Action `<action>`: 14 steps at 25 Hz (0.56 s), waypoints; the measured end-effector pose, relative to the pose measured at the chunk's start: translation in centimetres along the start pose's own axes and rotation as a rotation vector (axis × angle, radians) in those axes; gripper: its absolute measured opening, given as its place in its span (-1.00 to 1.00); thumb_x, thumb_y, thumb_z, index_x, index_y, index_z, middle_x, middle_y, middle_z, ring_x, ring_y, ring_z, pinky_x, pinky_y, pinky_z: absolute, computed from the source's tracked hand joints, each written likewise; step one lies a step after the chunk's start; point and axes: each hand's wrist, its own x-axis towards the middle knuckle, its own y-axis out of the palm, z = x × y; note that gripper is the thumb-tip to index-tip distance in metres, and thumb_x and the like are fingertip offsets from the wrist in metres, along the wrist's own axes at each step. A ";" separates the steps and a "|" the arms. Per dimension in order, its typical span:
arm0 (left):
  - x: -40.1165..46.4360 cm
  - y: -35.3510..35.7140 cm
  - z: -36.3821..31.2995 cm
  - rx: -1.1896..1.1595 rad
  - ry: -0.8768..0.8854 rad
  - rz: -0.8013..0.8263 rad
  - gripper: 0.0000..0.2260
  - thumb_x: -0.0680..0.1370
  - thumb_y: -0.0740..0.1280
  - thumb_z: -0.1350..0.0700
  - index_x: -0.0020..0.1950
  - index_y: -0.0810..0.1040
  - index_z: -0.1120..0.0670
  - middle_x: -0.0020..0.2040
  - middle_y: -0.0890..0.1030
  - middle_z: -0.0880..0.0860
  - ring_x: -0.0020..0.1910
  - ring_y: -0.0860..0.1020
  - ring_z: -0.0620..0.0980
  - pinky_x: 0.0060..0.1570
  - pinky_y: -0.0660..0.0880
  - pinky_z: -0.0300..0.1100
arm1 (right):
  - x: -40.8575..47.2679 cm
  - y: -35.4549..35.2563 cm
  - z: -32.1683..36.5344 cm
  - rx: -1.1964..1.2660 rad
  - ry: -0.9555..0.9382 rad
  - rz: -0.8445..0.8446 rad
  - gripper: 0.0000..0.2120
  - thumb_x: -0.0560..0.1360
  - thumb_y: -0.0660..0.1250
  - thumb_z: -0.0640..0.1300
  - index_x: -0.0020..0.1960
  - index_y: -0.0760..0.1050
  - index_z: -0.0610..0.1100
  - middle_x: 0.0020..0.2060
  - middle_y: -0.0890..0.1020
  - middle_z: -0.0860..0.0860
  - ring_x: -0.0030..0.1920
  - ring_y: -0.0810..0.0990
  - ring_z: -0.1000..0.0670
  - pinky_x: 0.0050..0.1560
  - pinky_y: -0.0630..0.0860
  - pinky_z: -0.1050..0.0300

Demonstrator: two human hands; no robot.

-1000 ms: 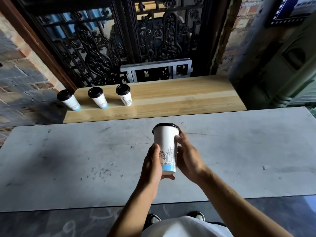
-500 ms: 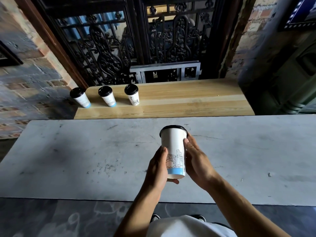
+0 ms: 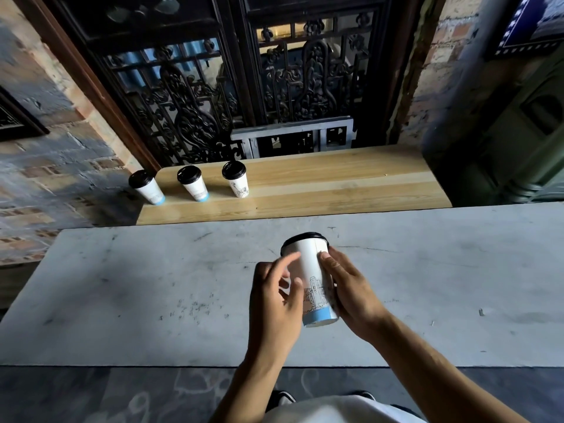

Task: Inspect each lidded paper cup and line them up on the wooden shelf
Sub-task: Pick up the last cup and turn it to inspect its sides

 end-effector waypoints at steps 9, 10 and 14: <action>0.6 -0.1 -0.5 -0.016 -0.010 -0.058 -0.86 0.55 0.43 0.10 0.05 0.63 -0.13 0.01 0.55 -0.12 -0.01 0.61 -0.11 -0.14 0.56 -0.27 | -0.4 -0.3 0.6 -0.091 0.010 -0.041 -0.59 0.74 0.01 -0.08 0.47 0.42 0.21 0.10 0.68 -0.21 -0.19 0.69 -0.08 -0.22 0.58 0.07; 0.7 -0.2 -0.6 -0.025 -0.019 -0.059 -0.86 0.55 0.43 0.11 0.06 0.63 -0.11 0.02 0.56 -0.11 0.01 0.61 -0.11 -0.14 0.53 -0.34 | -0.3 -0.3 0.8 -0.098 0.013 -0.045 -0.56 0.74 -0.02 -0.12 0.48 0.41 0.22 0.10 0.68 -0.23 -0.20 0.66 -0.08 -0.23 0.55 0.09; 1.0 -0.5 -0.6 -0.060 -0.060 -0.066 -0.85 0.56 0.41 0.16 0.08 0.63 -0.07 0.06 0.61 -0.06 0.05 0.61 -0.17 -0.13 0.47 -0.50 | -0.4 -0.2 1.7 -0.070 0.024 -0.040 -0.50 0.71 0.05 -0.21 0.44 0.40 0.31 0.04 0.68 -0.20 -0.14 0.61 -0.11 -0.25 0.57 0.11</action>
